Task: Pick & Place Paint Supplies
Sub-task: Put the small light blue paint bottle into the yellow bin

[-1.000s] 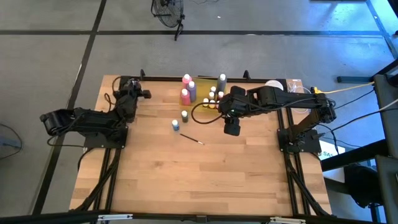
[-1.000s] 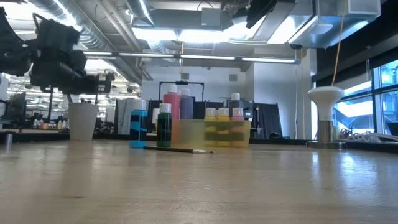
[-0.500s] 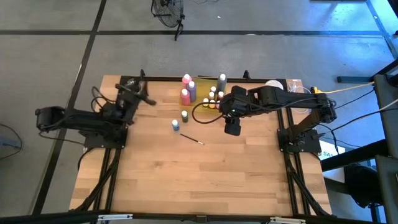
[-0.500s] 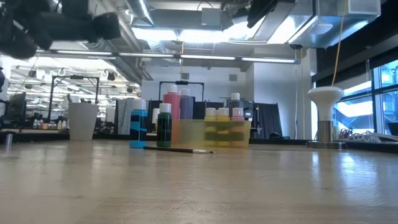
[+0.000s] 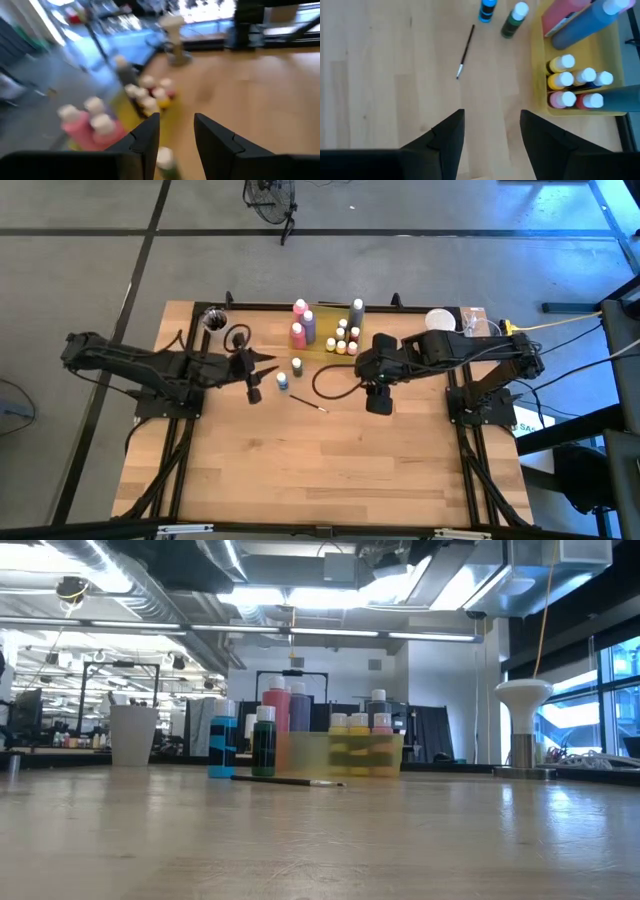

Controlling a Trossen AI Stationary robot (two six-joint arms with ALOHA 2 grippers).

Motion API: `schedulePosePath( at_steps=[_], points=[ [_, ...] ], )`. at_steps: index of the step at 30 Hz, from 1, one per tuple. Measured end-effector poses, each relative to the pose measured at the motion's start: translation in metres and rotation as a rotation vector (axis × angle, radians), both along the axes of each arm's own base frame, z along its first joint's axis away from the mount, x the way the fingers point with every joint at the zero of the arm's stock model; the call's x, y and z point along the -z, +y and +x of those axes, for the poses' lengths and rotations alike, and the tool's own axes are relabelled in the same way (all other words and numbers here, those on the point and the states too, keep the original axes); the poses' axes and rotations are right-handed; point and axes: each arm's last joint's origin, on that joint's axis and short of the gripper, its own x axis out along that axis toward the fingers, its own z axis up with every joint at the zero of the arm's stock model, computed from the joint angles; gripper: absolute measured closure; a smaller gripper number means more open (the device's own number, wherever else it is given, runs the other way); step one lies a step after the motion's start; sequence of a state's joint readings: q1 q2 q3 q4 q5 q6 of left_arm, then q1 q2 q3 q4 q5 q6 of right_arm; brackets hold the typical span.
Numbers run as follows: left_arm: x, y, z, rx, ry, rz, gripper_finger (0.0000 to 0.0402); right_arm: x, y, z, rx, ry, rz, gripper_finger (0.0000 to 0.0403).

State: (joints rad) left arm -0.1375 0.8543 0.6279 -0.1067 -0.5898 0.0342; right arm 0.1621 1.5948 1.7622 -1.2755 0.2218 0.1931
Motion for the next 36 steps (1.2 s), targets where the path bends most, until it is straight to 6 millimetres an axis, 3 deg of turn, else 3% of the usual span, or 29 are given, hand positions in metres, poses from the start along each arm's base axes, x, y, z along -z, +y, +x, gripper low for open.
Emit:
schedulePosePath(
  at_steps=[5,11,15,22,31,36],
  points=[
    [-0.008,0.001,0.003,0.019,0.103,-0.107,0.0285,0.000,0.010,-0.002,-0.015,-0.004,0.008,0.0210],
    [-0.001,-0.003,0.010,0.142,0.194,-0.036,0.0285,0.000,0.021,-0.004,-0.039,-0.006,0.015,0.0210],
    [0.001,-0.002,0.010,0.134,0.219,-0.007,0.0288,0.000,0.024,-0.004,-0.048,-0.006,0.016,0.0210],
    [0.006,0.005,0.007,0.039,0.218,-0.166,0.0282,0.000,0.025,-0.005,-0.039,-0.007,0.021,0.0210],
    [0.015,0.012,0.011,-0.018,0.269,-0.188,0.0215,0.000,0.025,-0.005,-0.038,-0.008,0.021,0.0210],
    [0.045,0.014,0.018,-0.061,0.362,-0.215,0.0165,0.000,0.025,-0.005,-0.035,-0.008,0.020,0.0210]
  ],
)
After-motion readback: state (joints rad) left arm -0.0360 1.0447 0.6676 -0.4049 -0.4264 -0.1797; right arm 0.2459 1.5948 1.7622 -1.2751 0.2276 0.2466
